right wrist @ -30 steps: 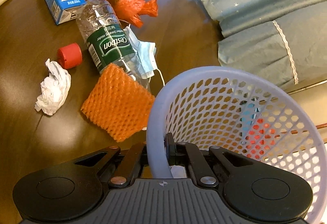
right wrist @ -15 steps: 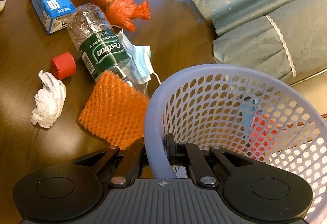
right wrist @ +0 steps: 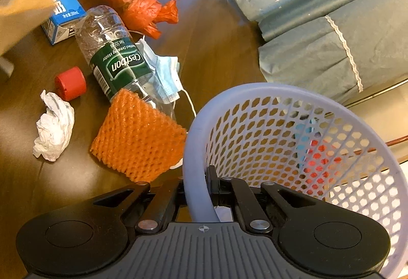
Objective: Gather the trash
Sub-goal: 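Lift the wrapper with the left tool and drop it into the wastebasket held by the right tool, then grasp the white tissue strip from the floor with the left tool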
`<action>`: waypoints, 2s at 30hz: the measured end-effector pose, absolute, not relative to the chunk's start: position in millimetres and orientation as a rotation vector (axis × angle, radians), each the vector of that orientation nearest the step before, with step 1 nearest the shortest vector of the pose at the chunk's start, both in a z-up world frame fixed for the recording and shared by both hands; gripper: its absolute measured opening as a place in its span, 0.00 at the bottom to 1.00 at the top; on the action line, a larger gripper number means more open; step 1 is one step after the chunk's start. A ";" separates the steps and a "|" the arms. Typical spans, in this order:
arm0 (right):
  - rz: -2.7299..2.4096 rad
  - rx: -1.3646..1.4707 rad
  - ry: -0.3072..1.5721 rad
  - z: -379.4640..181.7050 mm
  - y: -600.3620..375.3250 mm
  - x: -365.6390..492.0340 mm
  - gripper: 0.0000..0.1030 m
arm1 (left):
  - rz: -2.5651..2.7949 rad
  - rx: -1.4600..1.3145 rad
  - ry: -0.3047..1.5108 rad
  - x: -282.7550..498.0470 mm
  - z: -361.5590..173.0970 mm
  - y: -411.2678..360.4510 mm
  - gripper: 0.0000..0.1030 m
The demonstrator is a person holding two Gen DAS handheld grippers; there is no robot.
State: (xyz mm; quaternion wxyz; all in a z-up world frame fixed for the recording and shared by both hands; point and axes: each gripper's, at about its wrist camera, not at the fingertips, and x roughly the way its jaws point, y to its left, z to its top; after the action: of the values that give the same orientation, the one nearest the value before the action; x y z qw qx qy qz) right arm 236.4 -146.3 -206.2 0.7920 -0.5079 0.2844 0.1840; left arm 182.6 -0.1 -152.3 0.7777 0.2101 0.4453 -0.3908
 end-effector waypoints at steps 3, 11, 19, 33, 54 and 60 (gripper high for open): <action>0.394 -1.100 0.609 -206.8 -145.6 236.5 0.00 | -0.821 0.413 0.911 200.3 -136.9 -8.5 0.04; 0.398 -1.111 0.611 -210.7 -139.3 234.5 0.00 | -0.790 0.325 0.752 250.3 -85.8 -41.3 0.04; 0.404 -1.100 0.608 -211.3 -137.4 231.8 0.00 | -0.836 0.262 0.613 293.3 -41.2 -96.5 0.04; 0.404 -1.078 0.594 -206.4 -141.6 231.3 0.00 | -0.859 0.159 0.574 303.1 -46.2 -130.7 0.45; 0.396 -1.066 0.600 -204.4 -142.9 232.8 0.00 | -0.720 0.331 0.852 183.3 -147.5 13.4 0.50; 0.397 -1.067 0.604 -204.8 -143.4 232.8 0.00 | -0.813 0.418 0.939 143.7 -193.9 9.4 0.46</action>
State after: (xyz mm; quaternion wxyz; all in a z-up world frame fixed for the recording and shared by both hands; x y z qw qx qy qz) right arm 232.8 -143.4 -204.8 0.7996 -0.4972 0.2815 0.1851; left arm 143.7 9.4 -193.8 0.7928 0.1945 0.4365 -0.3782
